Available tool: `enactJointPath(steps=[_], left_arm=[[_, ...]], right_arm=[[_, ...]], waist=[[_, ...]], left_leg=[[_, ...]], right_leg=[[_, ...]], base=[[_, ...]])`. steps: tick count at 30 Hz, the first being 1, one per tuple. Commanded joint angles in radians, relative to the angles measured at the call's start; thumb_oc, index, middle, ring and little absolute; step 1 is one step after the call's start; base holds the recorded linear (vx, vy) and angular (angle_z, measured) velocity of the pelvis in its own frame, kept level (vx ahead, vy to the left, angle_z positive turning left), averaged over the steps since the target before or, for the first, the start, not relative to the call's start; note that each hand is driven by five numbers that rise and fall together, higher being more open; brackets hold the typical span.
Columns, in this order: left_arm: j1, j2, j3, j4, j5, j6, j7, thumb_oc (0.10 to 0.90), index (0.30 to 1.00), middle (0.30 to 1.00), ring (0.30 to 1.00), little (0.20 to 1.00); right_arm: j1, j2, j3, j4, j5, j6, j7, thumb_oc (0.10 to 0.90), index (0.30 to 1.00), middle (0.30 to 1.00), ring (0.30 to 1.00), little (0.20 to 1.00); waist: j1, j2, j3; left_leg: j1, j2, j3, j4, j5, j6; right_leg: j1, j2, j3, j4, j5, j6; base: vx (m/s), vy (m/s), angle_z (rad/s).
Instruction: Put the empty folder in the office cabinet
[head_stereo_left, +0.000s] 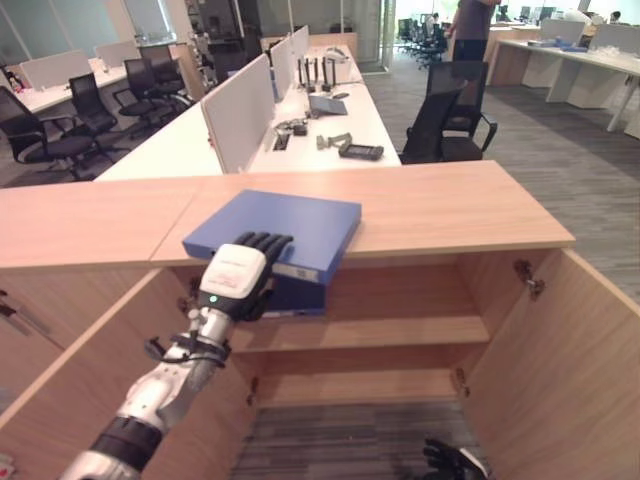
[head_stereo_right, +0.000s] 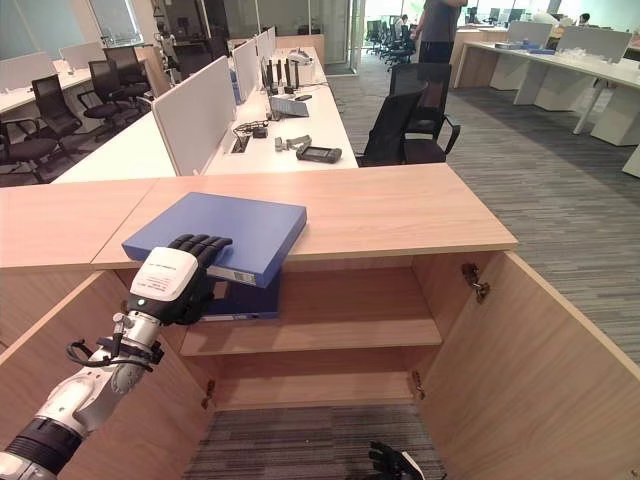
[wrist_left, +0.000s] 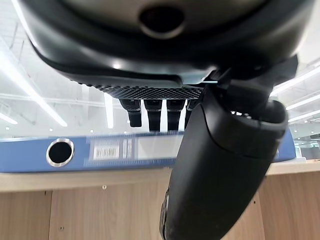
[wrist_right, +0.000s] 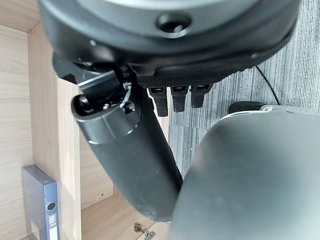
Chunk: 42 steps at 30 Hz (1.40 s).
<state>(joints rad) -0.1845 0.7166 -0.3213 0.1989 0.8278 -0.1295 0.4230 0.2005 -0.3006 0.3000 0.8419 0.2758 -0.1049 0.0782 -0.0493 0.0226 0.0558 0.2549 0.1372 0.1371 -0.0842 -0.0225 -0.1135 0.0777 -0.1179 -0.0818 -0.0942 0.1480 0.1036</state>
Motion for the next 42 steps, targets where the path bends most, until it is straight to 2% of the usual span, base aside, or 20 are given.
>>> enactJointPath(steps=[1, 20, 42], left_arm=[[-0.224, 0.022, 0.017, 0.009, -0.03, 0.016, 0.045, 0.8, 0.9, 0.9, 0.9, 0.9], [-0.391, 0.026, -0.086, 0.013, 0.038, 0.034, 0.045, 0.8, 0.9, 0.9, 0.9, 0.9], [-0.365, -0.009, -0.105, 0.107, -0.015, 0.037, 0.026, 0.8, 0.9, 0.9, 0.9, 0.9]], right_arm=[[-0.085, -0.016, -0.006, 0.014, 0.007, -0.061, -0.011, 0.8, 0.9, 0.9, 0.9, 0.9], [-0.093, -0.021, 0.002, 0.033, 0.015, -0.061, -0.014, 0.8, 0.9, 0.9, 0.9, 0.9], [-0.082, -0.022, -0.019, 0.036, 0.028, -0.061, -0.028, 0.8, 0.9, 0.9, 0.9, 0.9]], waist=[[-0.007, 0.003, 0.017], [-0.029, 0.009, 0.017], [-0.04, 0.003, 0.016]], left_leg=[[-0.022, -0.028, -0.017, -0.003, -0.024, 0.001], [-0.013, -0.026, -0.008, -0.003, -0.024, 0.002], [-0.011, -0.029, 0.002, -0.003, -0.026, 0.004]], right_leg=[[0.129, -0.003, -0.02, 0.02, -0.184, 0.059], [0.129, 0.0, -0.016, 0.031, -0.194, 0.055], [0.124, 0.0, -0.009, 0.035, -0.193, 0.055]], base=[[0.0, 0.0, 0.0], [0.0, 0.0, 0.0], [0.0, 0.001, -0.02]])
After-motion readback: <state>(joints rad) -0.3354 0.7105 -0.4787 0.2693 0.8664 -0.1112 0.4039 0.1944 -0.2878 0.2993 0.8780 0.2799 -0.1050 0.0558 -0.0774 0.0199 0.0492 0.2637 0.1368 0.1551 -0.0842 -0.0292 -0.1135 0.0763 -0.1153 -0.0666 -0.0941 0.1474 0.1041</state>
